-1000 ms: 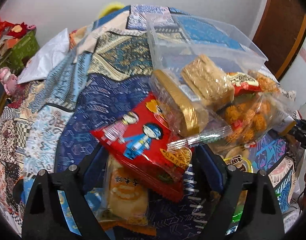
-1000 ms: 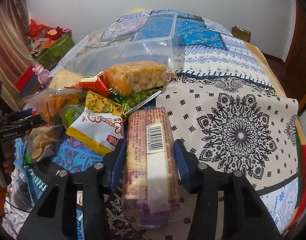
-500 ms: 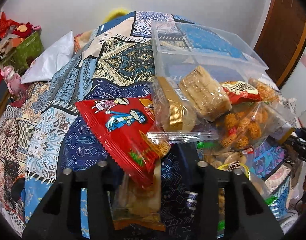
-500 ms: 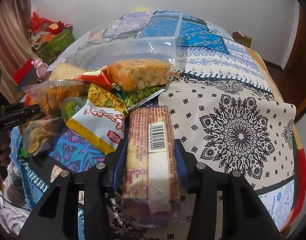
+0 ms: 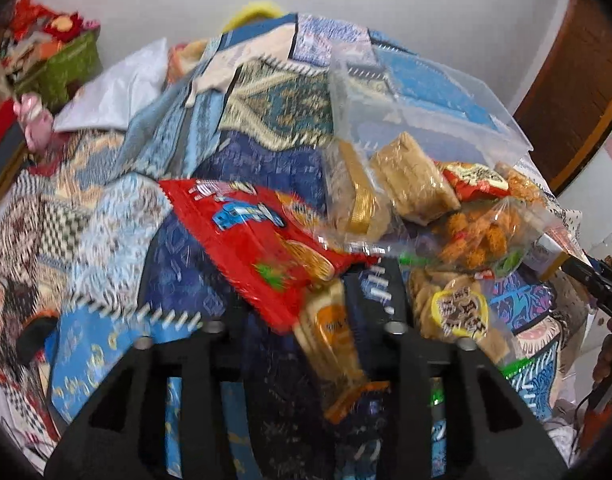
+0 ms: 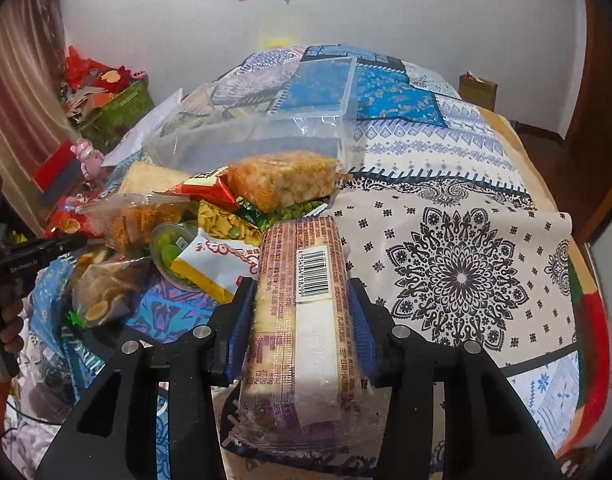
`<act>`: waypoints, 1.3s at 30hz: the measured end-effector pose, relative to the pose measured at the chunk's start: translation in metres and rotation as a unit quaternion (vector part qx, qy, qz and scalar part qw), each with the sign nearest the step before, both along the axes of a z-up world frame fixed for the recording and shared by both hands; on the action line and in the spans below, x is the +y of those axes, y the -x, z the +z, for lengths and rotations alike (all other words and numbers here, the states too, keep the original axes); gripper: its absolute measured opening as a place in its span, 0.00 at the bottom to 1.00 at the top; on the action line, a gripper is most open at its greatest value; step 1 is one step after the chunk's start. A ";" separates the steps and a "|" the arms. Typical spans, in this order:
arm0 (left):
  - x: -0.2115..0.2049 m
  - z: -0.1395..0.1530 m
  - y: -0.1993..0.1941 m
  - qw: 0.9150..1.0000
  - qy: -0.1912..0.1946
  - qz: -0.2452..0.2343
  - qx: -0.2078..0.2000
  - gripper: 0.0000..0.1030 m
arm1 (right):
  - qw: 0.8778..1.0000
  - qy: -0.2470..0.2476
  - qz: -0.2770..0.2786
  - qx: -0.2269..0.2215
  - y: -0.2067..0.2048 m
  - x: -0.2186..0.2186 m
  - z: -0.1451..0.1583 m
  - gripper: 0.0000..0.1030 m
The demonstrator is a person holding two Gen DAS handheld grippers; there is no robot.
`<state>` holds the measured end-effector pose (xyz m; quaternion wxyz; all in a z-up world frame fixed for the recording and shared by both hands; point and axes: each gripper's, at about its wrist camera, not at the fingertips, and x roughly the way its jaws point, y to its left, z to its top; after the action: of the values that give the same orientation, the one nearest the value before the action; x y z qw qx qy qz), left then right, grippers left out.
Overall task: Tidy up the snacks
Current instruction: 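Grasp the yellow-wrapped cake with the left tool while the right tool holds the biscuit pack, then carry both snacks into the clear box and open both tools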
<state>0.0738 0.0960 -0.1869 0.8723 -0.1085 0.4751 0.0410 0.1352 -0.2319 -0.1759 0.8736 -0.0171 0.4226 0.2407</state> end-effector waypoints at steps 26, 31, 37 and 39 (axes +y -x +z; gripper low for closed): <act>-0.025 -0.003 0.014 1.000 -0.019 -0.015 0.010 0.33 | 1.000 -0.010 -0.004 -0.015 0.014 -0.007 0.010 0.41; -0.031 0.026 0.026 0.999 -0.025 -0.022 -0.026 0.33 | 0.999 -0.019 -0.006 -0.026 0.013 -0.008 0.019 0.41; -0.037 0.064 0.025 0.996 -0.036 -0.024 -0.077 0.33 | 0.998 -0.033 -0.008 -0.045 0.007 -0.006 0.033 0.41; -0.037 0.075 0.019 0.994 -0.037 -0.025 -0.095 0.33 | 0.998 -0.038 -0.008 -0.054 0.004 -0.004 0.041 0.41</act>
<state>0.0547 0.0588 -0.1117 0.9177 -0.0678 0.3906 0.0266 0.1313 -0.2362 -0.1351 0.8971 0.0061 0.3655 0.2482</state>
